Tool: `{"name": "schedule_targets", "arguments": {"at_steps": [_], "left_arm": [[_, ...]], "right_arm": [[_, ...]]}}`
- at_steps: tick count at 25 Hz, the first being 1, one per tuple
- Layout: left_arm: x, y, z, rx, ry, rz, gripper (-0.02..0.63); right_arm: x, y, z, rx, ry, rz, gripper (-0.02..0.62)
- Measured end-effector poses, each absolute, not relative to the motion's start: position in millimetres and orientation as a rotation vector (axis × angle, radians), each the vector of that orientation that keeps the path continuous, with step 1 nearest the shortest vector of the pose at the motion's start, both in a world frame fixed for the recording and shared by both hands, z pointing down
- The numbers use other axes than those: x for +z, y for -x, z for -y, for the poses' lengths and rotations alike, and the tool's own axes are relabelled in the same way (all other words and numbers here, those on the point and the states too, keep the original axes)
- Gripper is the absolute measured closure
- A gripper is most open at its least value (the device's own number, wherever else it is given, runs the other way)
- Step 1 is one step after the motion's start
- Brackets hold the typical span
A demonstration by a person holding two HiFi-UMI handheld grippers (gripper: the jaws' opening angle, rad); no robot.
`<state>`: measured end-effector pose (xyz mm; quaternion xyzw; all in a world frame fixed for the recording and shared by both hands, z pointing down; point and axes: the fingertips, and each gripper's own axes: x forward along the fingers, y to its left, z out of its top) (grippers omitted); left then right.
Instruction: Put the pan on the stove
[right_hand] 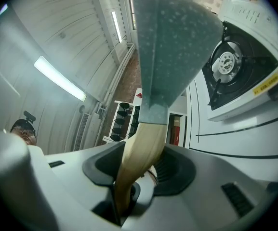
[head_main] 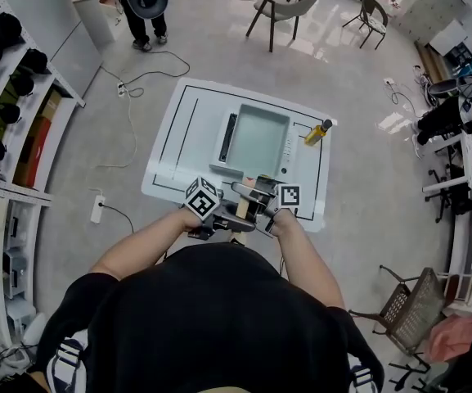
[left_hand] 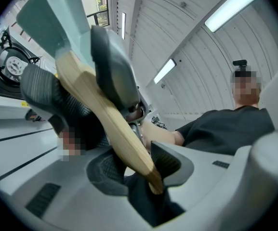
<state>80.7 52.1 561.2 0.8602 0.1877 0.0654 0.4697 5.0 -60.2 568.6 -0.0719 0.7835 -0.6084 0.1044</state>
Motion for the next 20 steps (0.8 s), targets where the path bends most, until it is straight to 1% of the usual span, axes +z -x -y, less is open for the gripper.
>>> {"name": "schedule_targets", "arguments": {"at_steps": [11, 20], "left_arm": [[569, -101, -24, 0.156, -2.091, -0.433, 0.459], [576, -123, -6, 0.156, -2.082, -0.408, 0.457]], "right_arm": [[577, -22, 85, -1.856, 0.179, -2.268, 0.419], [582, -41, 104, -1.828, 0.141, -2.292, 0.419]]}}
